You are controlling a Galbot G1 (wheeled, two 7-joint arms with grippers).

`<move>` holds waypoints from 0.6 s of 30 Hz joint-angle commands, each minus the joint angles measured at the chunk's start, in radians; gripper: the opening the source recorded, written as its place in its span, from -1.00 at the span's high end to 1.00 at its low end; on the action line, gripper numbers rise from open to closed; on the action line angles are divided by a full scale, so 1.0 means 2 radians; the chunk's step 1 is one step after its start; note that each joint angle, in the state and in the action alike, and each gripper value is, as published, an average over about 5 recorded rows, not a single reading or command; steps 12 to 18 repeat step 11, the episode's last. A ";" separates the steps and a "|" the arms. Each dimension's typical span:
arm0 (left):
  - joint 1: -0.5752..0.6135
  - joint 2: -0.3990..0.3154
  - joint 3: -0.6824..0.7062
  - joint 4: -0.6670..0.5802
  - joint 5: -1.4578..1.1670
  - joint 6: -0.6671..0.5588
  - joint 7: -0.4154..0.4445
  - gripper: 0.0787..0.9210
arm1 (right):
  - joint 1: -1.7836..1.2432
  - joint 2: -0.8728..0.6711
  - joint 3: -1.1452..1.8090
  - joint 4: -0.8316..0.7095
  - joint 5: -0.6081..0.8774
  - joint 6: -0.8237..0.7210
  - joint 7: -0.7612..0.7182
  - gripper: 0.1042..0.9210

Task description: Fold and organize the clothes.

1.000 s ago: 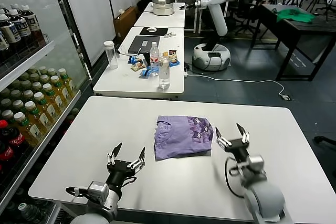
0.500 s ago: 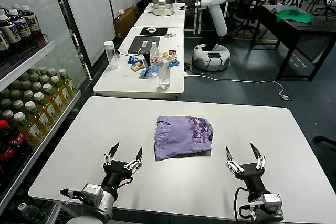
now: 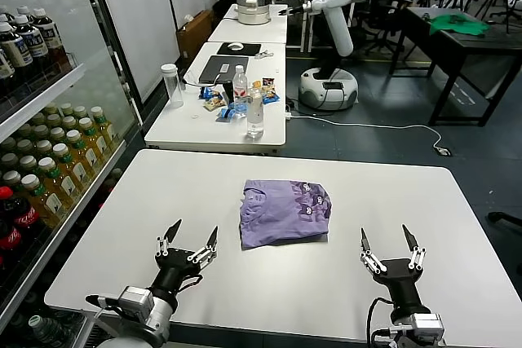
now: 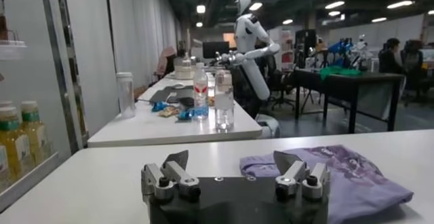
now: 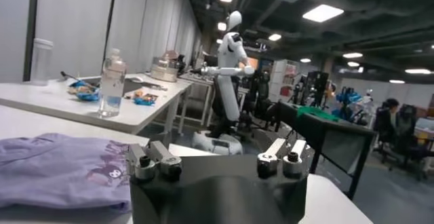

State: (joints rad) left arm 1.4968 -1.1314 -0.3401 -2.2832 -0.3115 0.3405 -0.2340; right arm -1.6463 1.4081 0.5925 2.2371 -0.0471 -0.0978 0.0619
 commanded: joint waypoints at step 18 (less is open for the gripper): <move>0.003 0.006 -0.012 -0.002 -0.005 -0.002 0.005 -0.77 | -0.003 0.009 -0.010 0.003 -0.028 0.006 0.028 -0.76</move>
